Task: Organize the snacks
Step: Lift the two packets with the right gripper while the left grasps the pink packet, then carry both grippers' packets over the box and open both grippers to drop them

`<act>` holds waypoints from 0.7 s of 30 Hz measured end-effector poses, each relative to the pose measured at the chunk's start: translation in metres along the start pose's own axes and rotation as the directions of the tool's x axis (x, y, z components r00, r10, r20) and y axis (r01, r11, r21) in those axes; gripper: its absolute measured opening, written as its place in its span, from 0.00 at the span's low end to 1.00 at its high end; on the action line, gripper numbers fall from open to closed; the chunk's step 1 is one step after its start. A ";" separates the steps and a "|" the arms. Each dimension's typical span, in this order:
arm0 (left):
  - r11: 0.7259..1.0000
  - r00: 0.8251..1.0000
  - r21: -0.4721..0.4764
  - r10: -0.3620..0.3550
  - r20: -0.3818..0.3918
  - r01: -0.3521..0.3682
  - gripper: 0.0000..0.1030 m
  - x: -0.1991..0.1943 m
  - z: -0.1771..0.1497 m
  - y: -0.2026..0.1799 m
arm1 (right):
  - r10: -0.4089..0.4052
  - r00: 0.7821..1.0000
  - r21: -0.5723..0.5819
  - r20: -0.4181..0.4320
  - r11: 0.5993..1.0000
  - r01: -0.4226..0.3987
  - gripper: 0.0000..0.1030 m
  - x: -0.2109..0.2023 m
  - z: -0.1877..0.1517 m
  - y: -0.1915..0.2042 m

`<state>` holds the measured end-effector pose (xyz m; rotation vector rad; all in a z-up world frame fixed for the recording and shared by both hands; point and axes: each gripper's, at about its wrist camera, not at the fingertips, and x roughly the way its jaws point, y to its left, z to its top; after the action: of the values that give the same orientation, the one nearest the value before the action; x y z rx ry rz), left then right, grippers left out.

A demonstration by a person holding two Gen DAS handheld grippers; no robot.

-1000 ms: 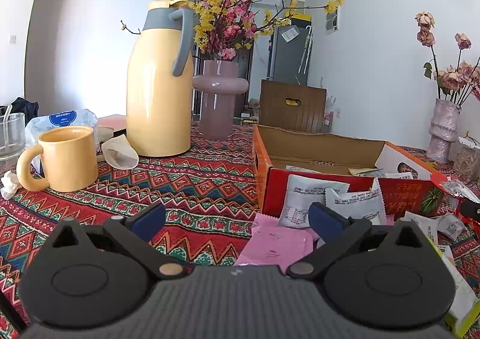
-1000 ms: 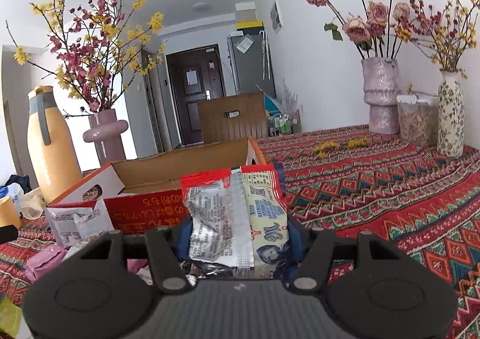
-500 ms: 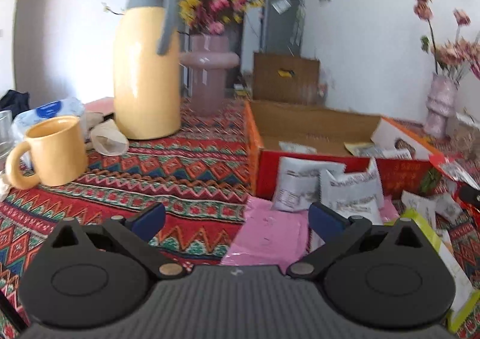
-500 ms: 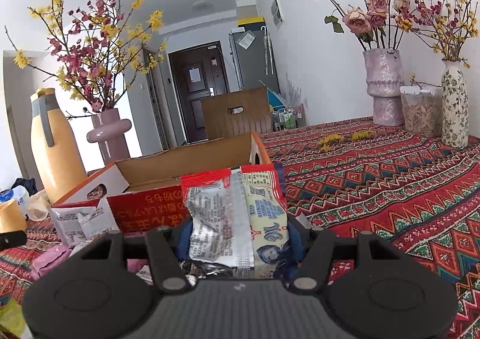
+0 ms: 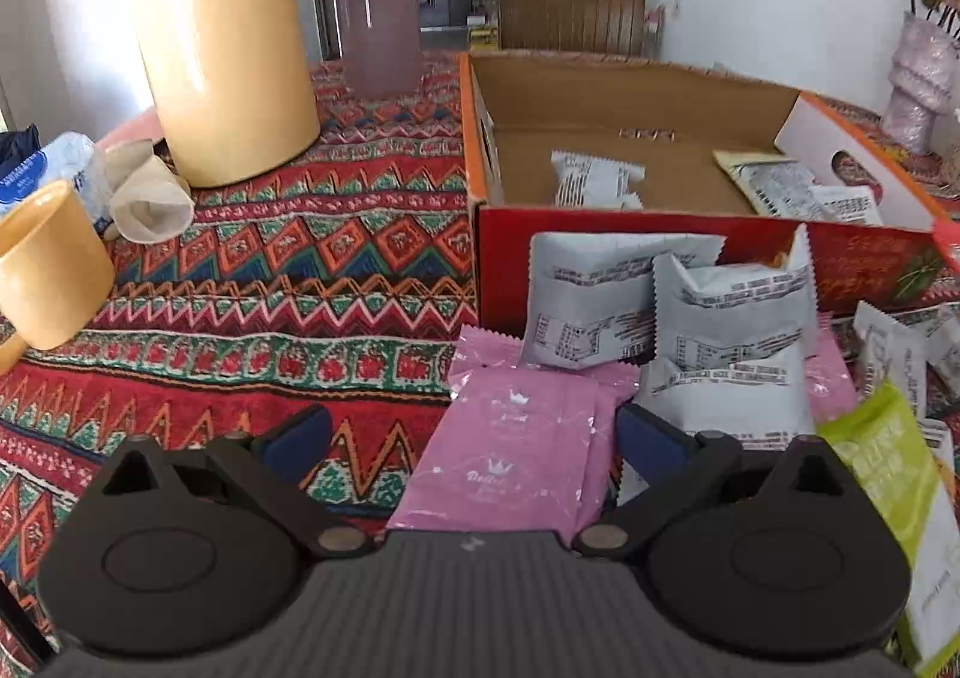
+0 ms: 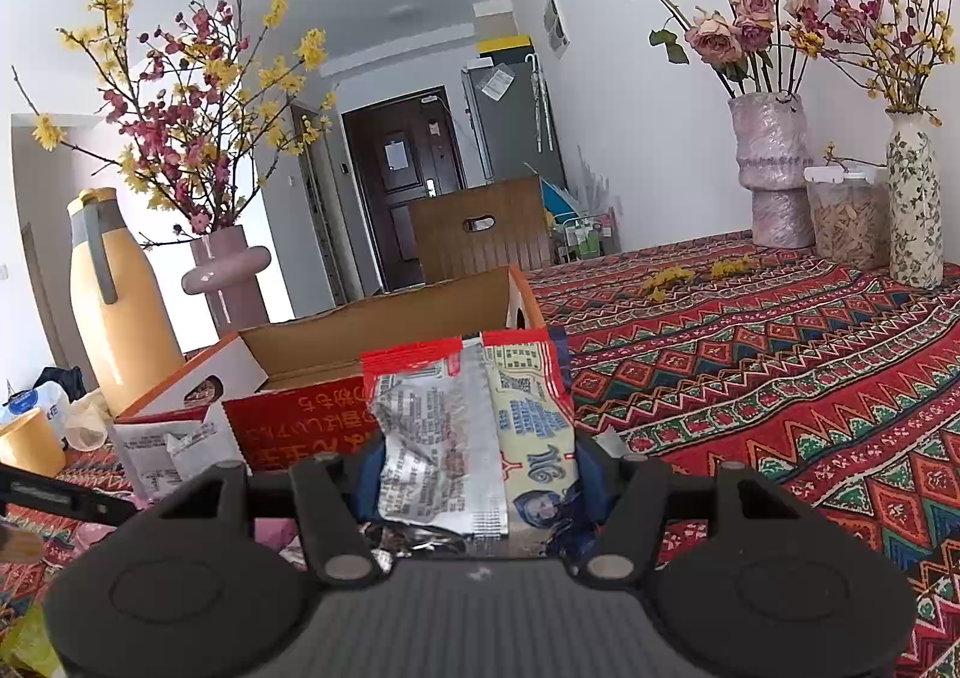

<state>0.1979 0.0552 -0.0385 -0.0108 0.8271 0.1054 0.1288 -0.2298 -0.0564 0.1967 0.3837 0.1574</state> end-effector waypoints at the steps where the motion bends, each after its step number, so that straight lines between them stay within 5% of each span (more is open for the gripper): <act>1: 1.000 1.000 0.000 0.001 -0.007 -0.001 0.97 0.002 0.000 -0.001 | 0.002 1.000 0.001 0.000 1.000 -0.002 0.59 0.000 0.000 0.000; 8: 0.999 0.999 0.023 -0.041 -0.004 0.041 0.62 0.002 -0.002 -0.007 | 0.014 1.000 0.007 0.002 1.000 -0.014 0.59 0.000 0.000 -0.001; 21: 0.998 0.999 0.051 -0.023 0.029 0.021 0.61 -0.019 -0.019 0.001 | 0.021 1.000 0.009 0.003 1.000 -0.021 0.59 0.000 0.000 -0.001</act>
<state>0.1711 0.0533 -0.0374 0.0289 0.7992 0.0638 0.1288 -0.2311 -0.0568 0.2101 0.3794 0.1761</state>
